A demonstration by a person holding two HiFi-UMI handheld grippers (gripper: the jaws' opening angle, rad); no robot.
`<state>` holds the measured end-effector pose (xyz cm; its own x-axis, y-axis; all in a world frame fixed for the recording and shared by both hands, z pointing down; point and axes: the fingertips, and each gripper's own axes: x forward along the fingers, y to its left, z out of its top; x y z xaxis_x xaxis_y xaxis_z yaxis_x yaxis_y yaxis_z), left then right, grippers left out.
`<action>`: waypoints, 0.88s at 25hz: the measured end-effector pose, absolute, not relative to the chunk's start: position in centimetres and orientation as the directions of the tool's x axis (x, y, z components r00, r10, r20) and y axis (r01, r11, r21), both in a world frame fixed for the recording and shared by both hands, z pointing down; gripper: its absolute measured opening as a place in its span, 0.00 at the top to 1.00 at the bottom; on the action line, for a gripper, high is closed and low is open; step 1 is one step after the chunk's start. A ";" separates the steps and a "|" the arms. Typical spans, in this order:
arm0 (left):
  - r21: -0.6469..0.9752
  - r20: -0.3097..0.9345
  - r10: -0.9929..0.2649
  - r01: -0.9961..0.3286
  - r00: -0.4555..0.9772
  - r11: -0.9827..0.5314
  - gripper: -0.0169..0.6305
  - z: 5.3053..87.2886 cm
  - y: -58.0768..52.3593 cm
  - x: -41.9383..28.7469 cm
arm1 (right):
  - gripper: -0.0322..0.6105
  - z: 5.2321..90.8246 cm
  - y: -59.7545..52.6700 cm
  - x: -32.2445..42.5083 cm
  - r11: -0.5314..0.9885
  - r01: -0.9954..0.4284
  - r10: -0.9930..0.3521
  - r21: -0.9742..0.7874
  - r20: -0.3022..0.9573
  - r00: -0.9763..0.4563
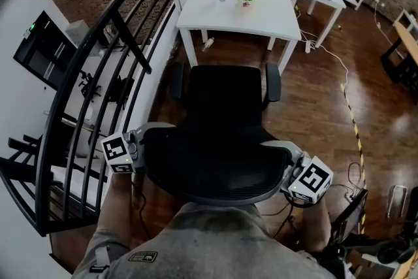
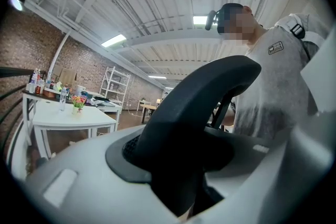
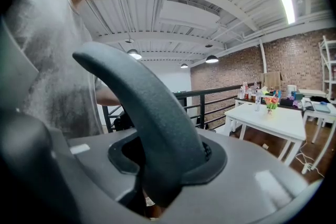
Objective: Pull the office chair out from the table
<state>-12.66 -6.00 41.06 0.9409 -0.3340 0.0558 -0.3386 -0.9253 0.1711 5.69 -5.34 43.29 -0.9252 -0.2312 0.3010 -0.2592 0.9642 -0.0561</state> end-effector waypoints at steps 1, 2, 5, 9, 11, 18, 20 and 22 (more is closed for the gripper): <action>0.172 0.056 -0.334 -0.339 0.941 -0.925 0.66 41.1 -5.6 -12.7 | 0.70 43.3 -4.9 5.6 0.965 -0.257 -0.229 -0.058 0.300 -0.926; 0.174 0.056 -0.333 -0.338 0.941 -0.925 0.66 41.1 -5.1 -12.7 | 0.70 43.4 -4.4 5.6 0.965 -0.257 -0.227 -0.062 0.301 -0.926; 0.172 0.057 -0.326 -0.331 0.944 -0.928 0.66 41.0 -3.9 -12.9 | 0.70 43.4 -3.2 5.6 0.962 -0.266 -0.233 -0.068 0.308 -0.922; 0.161 0.053 -0.305 -0.309 0.951 -0.937 0.66 40.9 -2.4 -13.6 | 0.70 43.1 -1.4 4.9 0.955 -0.291 -0.259 -0.065 0.301 -0.918; 0.160 0.052 -0.295 -0.300 0.954 -0.941 0.66 40.8 -1.7 -14.2 | 0.70 43.0 -0.5 4.2 0.951 -0.302 -0.270 -0.064 0.299 -0.915; 0.167 0.036 -0.282 -0.284 0.959 -0.944 0.66 41.1 0.7 -16.2 | 0.70 43.2 2.3 2.2 0.946 -0.313 -0.273 -0.084 0.311 -0.910; 0.165 0.034 -0.277 -0.279 0.960 -0.946 0.66 41.1 1.4 -16.3 | 0.70 43.3 2.9 2.2 0.944 -0.318 -0.278 -0.084 0.314 -0.908; 0.162 0.030 -0.276 -0.277 0.961 -0.947 0.66 41.1 1.9 -16.3 | 0.70 43.3 3.5 2.2 0.944 -0.320 -0.280 -0.082 0.316 -0.906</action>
